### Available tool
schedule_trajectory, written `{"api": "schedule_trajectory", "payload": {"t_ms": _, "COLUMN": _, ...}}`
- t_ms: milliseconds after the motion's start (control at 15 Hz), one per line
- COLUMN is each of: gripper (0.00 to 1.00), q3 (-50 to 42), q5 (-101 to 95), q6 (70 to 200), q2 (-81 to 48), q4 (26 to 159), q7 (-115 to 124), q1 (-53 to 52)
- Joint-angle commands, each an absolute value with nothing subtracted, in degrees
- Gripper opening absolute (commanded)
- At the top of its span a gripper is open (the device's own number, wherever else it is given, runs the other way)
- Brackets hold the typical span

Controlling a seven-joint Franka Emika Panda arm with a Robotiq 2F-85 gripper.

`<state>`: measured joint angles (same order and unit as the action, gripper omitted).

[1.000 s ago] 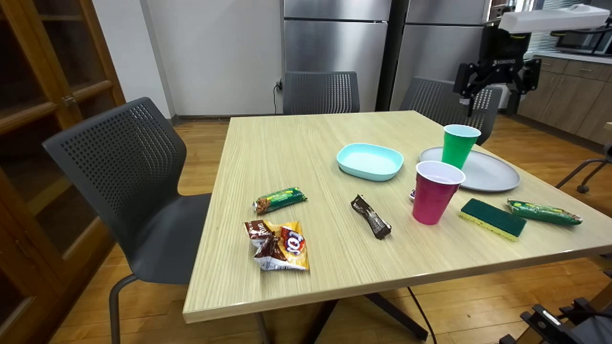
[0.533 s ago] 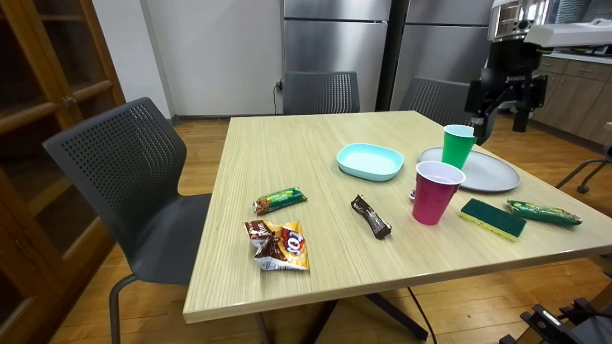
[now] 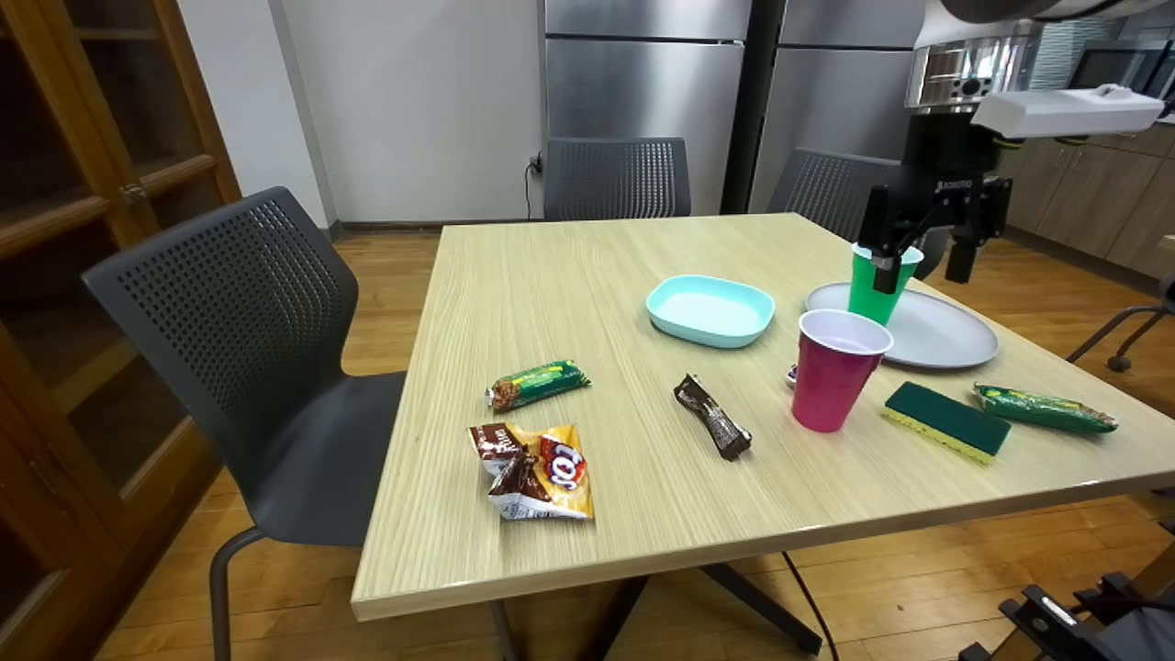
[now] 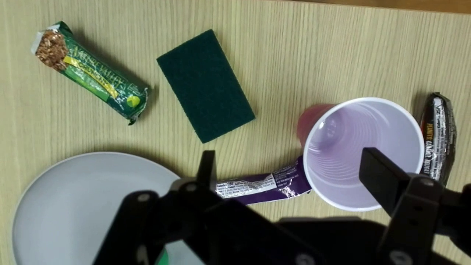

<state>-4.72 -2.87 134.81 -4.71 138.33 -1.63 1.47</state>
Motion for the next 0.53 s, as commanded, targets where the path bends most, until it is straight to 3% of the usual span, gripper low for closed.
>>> {"api": "schedule_trajectory", "payload": {"t_ms": 0, "gripper": 1.00, "q3": -3.3, "q5": -2.2, "q6": 137.4, "q2": -6.0, "q4": 138.8, "q7": -2.2, "q1": 1.6}}
{"api": "schedule_trajectory", "payload": {"t_ms": 467, "gripper": 1.00, "q3": -2.8, "q5": -3.9, "q6": 140.2, "q2": -10.1, "q4": 138.4, "q7": -0.5, "q1": 1.1}}
